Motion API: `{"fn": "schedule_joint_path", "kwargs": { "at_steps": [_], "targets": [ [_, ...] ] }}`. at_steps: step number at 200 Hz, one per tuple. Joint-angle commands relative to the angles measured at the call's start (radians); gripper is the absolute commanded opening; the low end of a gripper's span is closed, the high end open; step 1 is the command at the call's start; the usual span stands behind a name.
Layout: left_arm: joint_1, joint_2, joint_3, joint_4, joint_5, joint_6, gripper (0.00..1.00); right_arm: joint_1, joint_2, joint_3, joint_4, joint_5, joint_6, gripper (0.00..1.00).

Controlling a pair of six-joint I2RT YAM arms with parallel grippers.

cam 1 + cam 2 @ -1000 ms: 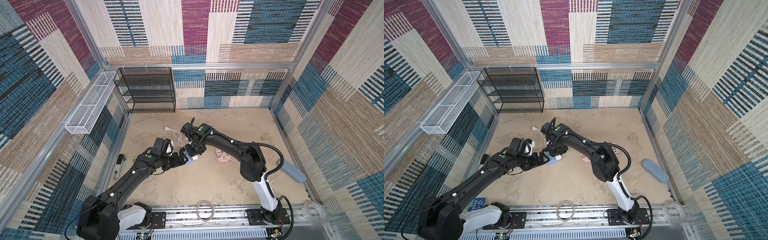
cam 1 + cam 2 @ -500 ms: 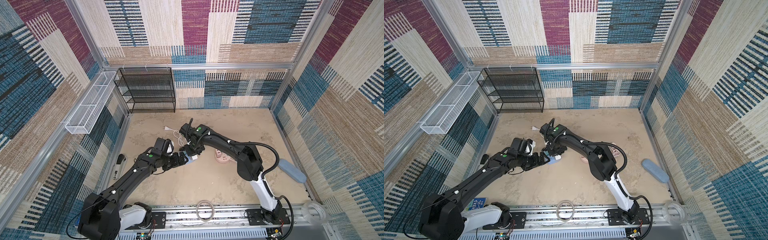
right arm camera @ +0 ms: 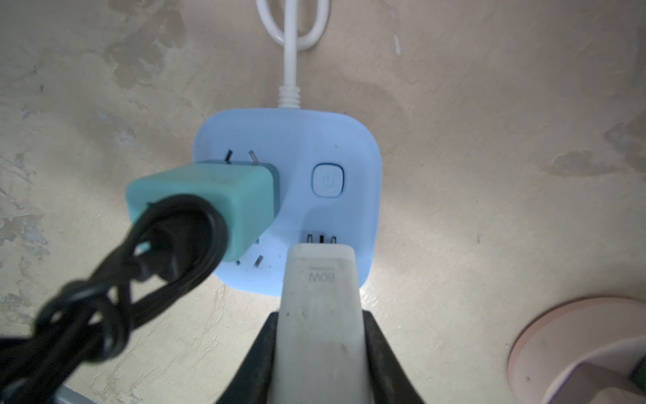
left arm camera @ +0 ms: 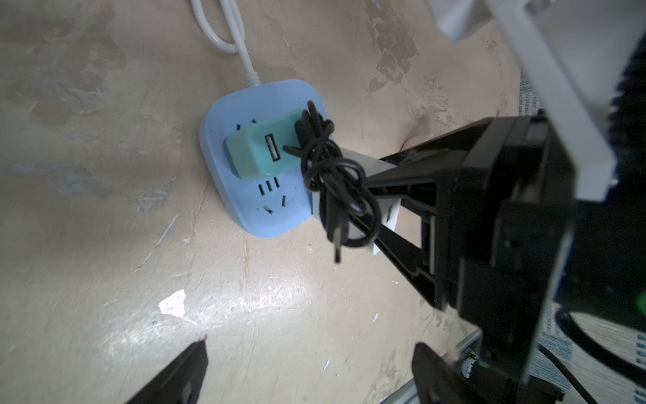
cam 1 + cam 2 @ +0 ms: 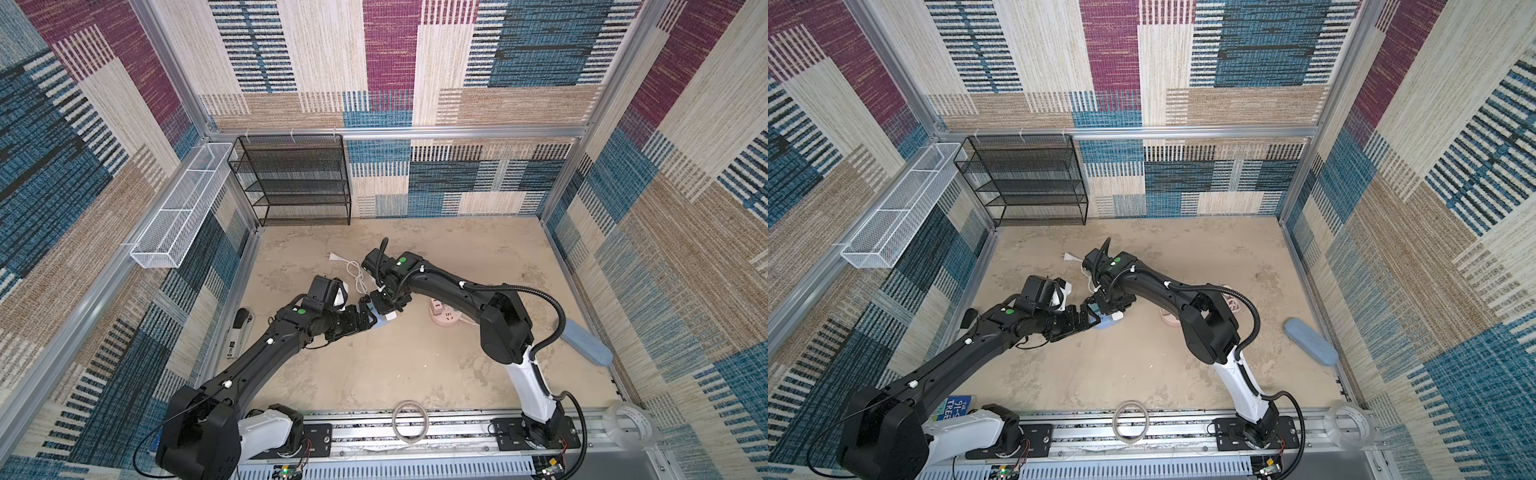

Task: Insert plugs into power strip
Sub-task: Insert the plug into the socket.

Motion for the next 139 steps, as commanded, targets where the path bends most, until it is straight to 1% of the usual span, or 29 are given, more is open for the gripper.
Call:
{"fn": "schedule_joint_path", "kwargs": {
  "at_steps": [1,38,81,107,139],
  "targets": [
    [0.001,-0.002,-0.001,0.019,0.02,-0.006,0.96,0.005,-0.025,-0.058,-0.062,-0.025,0.004,0.0],
    [0.001,0.0,-0.003,0.019,0.025,-0.009,0.96,0.016,-0.097,-0.183,-0.061,-0.054,0.014,0.0],
    [0.002,-0.003,-0.014,0.029,0.028,-0.013,0.96,0.049,-0.201,-0.293,-0.129,-0.029,0.039,0.0],
    [0.0,0.008,-0.016,0.039,0.03,-0.013,0.96,0.054,-0.224,-0.296,-0.145,-0.021,0.049,0.0],
    [0.001,0.017,-0.014,0.051,0.04,-0.012,0.96,0.056,-0.182,-0.272,-0.135,-0.03,0.037,0.0]
  ]
}}
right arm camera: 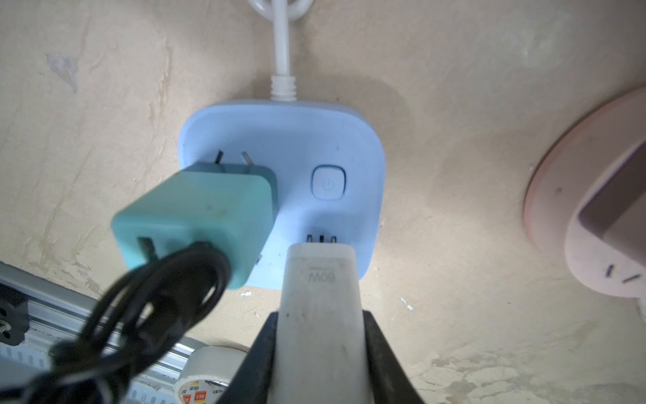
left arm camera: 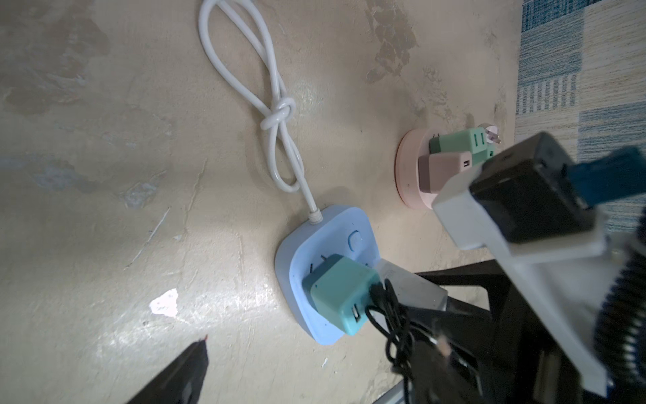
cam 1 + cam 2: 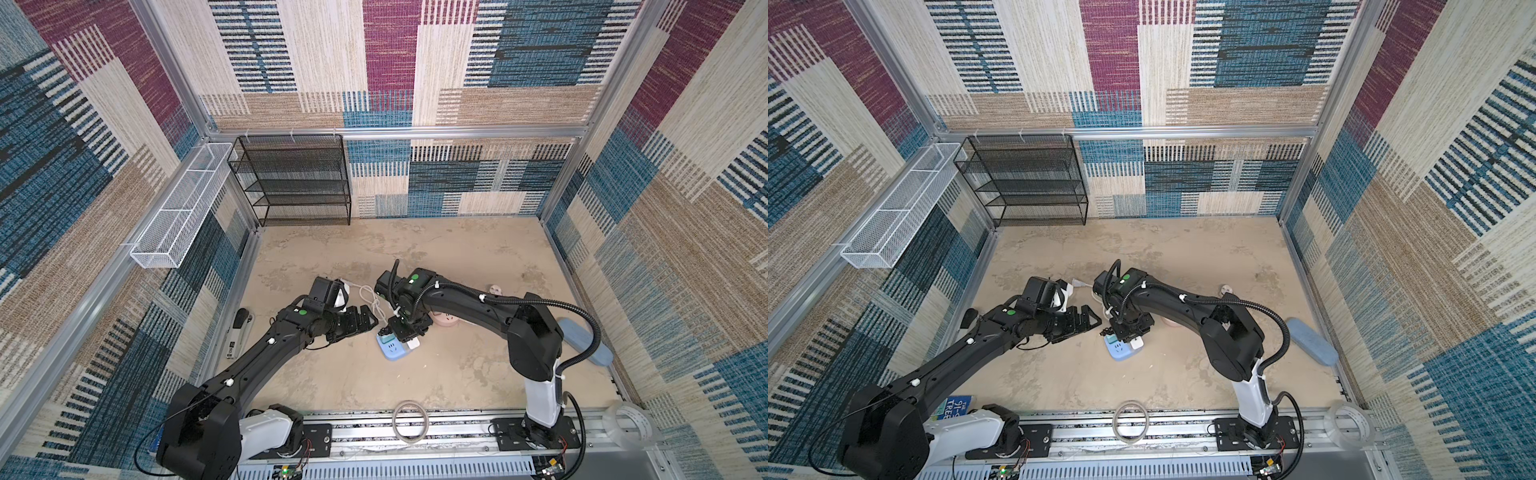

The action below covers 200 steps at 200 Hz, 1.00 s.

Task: Insert plugs into power strip
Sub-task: Insert the plug into the socket.

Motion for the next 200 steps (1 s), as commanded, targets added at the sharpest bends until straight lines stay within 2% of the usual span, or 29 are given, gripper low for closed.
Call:
{"fn": "schedule_joint_path", "kwargs": {
  "at_steps": [1,73,107,151,200],
  "targets": [
    [0.001,0.006,0.0,0.029,0.021,-0.009,0.96,0.002,0.028,0.014,-0.016,-0.003,0.003,0.0],
    [0.002,0.007,-0.014,0.065,0.032,-0.017,0.96,-0.019,0.231,0.171,0.021,-0.043,-0.059,0.0],
    [0.0,0.01,-0.026,0.08,0.035,-0.021,0.96,-0.033,0.265,0.142,0.096,-0.097,-0.042,0.0],
    [0.001,-0.002,-0.018,0.057,0.016,-0.02,0.96,-0.061,0.207,0.092,0.176,-0.019,0.09,0.0],
    [0.001,-0.044,0.025,-0.024,-0.038,-0.025,0.96,-0.088,0.265,0.305,0.144,0.085,0.232,0.0]
  ]
}}
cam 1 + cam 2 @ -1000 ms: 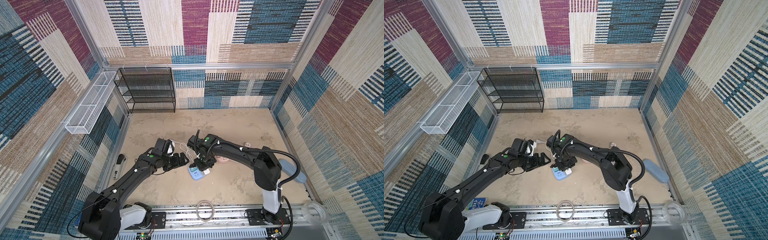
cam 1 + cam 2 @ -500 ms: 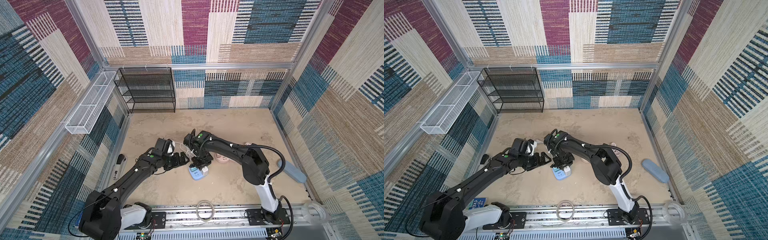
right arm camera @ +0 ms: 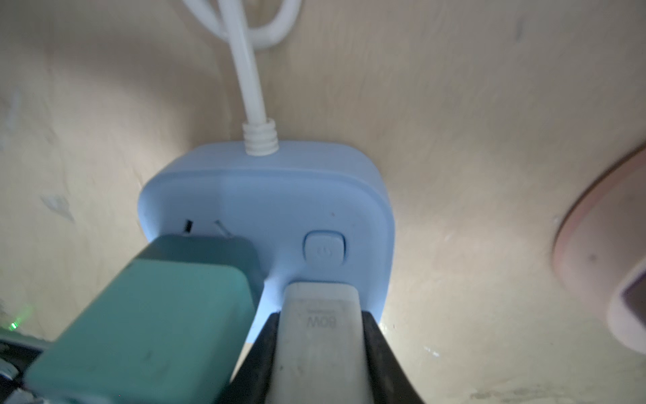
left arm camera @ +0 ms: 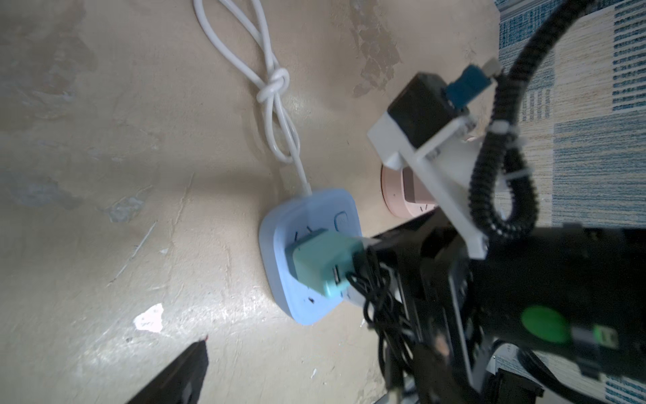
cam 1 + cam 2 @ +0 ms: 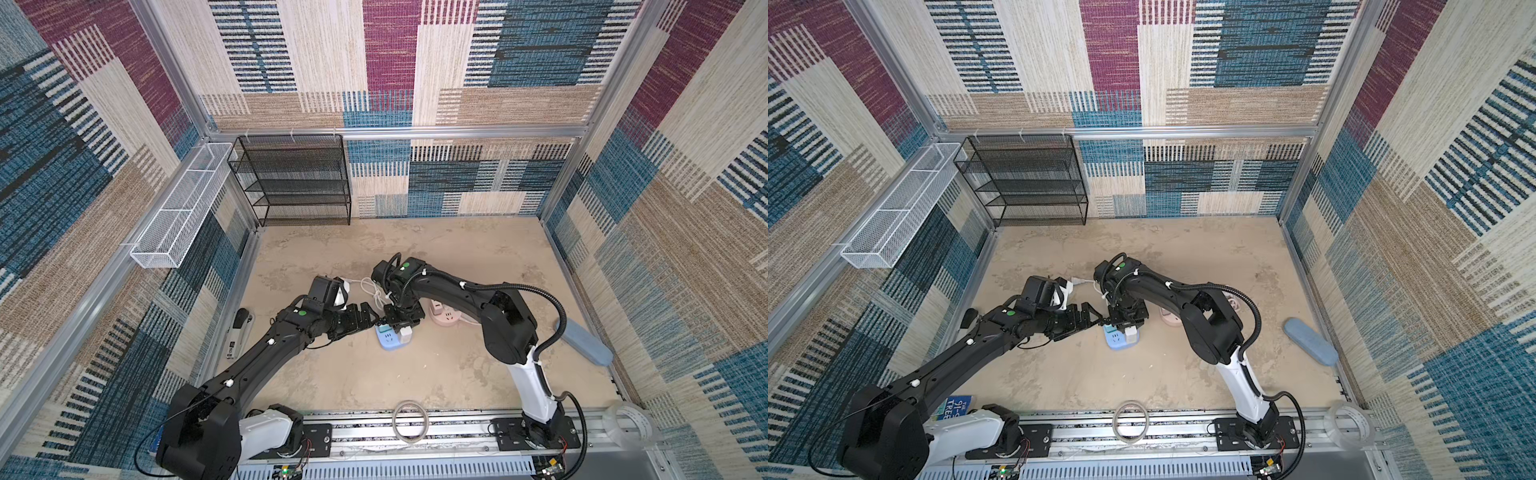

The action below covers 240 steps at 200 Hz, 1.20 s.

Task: Insert plugs into power strip
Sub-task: Insert the plug into the socket.

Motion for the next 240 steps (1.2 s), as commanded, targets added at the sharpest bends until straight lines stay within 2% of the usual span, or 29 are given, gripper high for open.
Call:
{"fn": "schedule_joint_path", "kwargs": {
  "at_steps": [1,31,73,90,112,121,130,190,205,227,240],
  "targets": [
    [0.001,-0.03,0.028,-0.061,-0.047,-0.007,0.96,-0.007,0.054,0.096,0.139,0.127,0.095,0.0],
    [0.001,-0.085,0.054,-0.107,-0.089,-0.007,0.97,-0.036,0.136,0.228,0.091,0.16,0.128,0.0],
    [0.001,-0.106,0.098,-0.169,-0.114,0.012,0.97,-0.052,0.161,0.285,0.077,0.146,0.09,0.01],
    [0.001,-0.101,0.106,-0.169,-0.113,0.01,0.97,-0.051,0.163,0.318,0.064,0.131,0.066,0.28],
    [0.002,-0.091,0.12,-0.171,-0.11,0.009,0.97,-0.052,0.166,0.389,0.022,0.132,0.047,0.75],
    [0.001,-0.09,0.123,-0.17,-0.11,0.006,0.97,-0.052,0.162,0.41,0.009,0.139,0.042,0.86],
    [0.001,-0.091,0.126,-0.17,-0.111,0.003,0.98,-0.052,0.155,0.428,0.001,0.14,0.036,0.9],
    [0.0,-0.081,0.166,-0.183,-0.129,0.016,0.98,-0.053,0.109,0.508,-0.045,0.171,0.008,0.9],
    [0.0,-0.067,0.182,-0.185,-0.128,0.016,0.97,-0.053,0.085,0.482,-0.013,0.174,0.001,0.76],
    [0.001,-0.057,0.192,-0.185,-0.126,0.014,0.97,-0.052,0.081,0.456,0.0,0.168,-0.005,0.44],
    [0.001,-0.06,0.188,-0.185,-0.13,0.012,0.97,-0.051,0.074,0.423,0.013,0.159,-0.011,0.29]
  ]
}}
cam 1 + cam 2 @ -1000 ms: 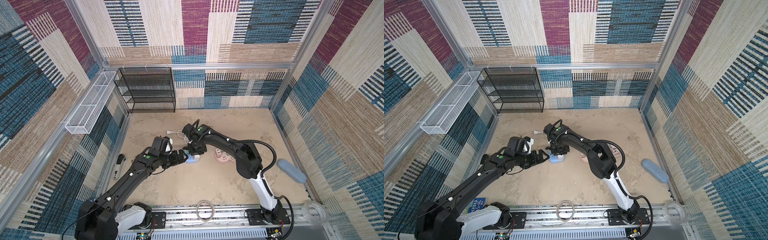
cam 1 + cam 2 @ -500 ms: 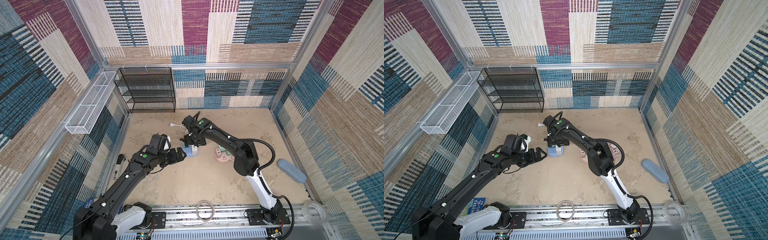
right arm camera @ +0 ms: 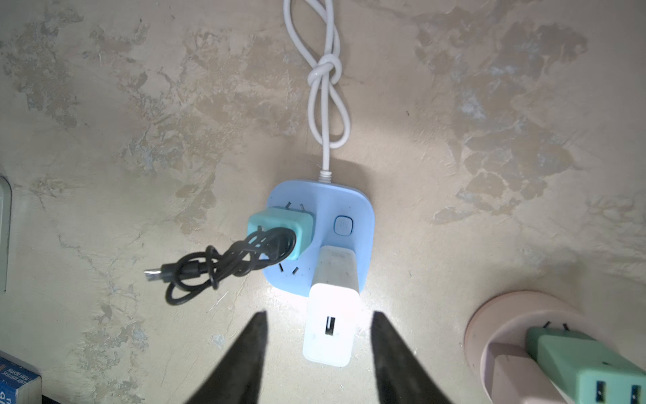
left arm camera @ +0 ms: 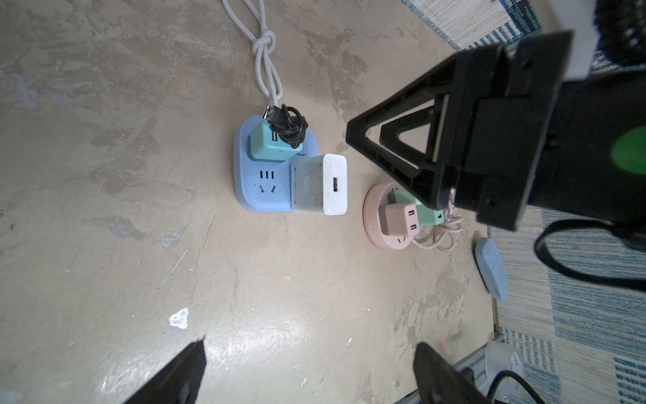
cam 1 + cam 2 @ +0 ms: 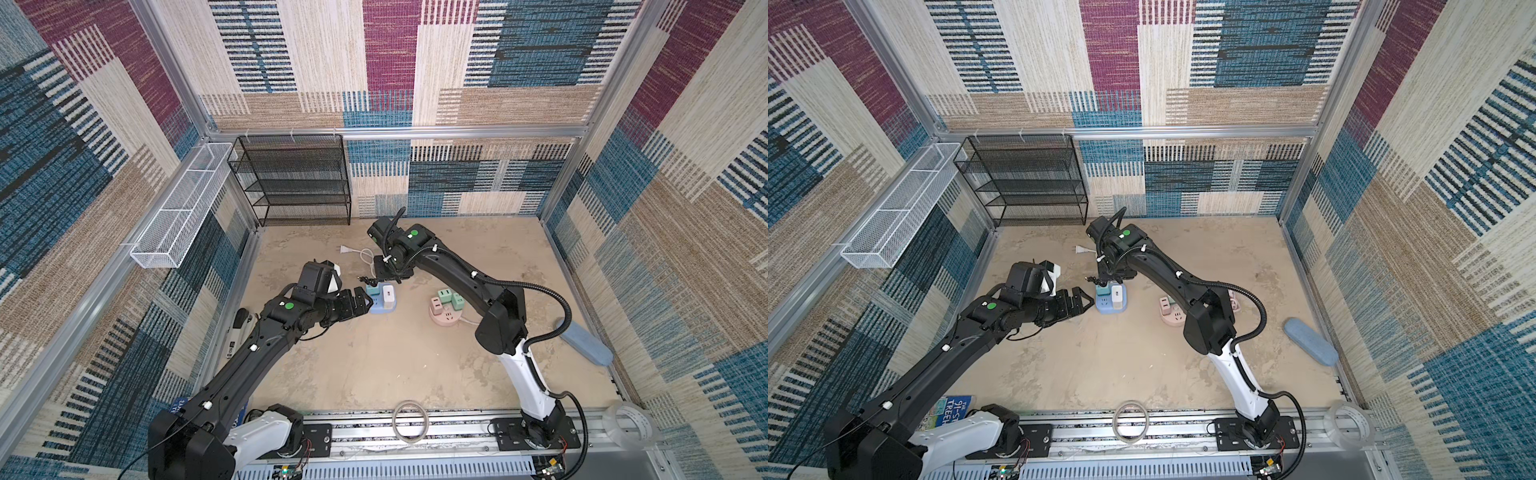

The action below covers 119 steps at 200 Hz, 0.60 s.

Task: Insert plugs into power strip
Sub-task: Insert the plug into the socket.

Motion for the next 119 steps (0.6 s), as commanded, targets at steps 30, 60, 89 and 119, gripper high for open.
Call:
{"fn": "schedule_joint_path", "kwargs": {
  "at_steps": [30,60,89,119],
  "targets": [
    [0.001,-0.009,-0.011,-0.017,-0.017,0.009,0.97,0.001,-0.053,-0.137,0.078,0.008,-0.011,0.21],
    [0.001,-0.001,-0.023,-0.017,-0.014,0.011,0.97,0.002,-0.085,-0.219,0.117,0.004,-0.007,0.2],
    [0.0,0.013,-0.032,-0.008,-0.009,0.012,0.97,0.002,-0.093,-0.261,0.15,-0.015,-0.014,0.15],
    [0.001,0.031,-0.032,0.005,0.0,0.011,0.97,0.002,-0.076,-0.242,0.143,-0.01,-0.023,0.15]
  ]
}}
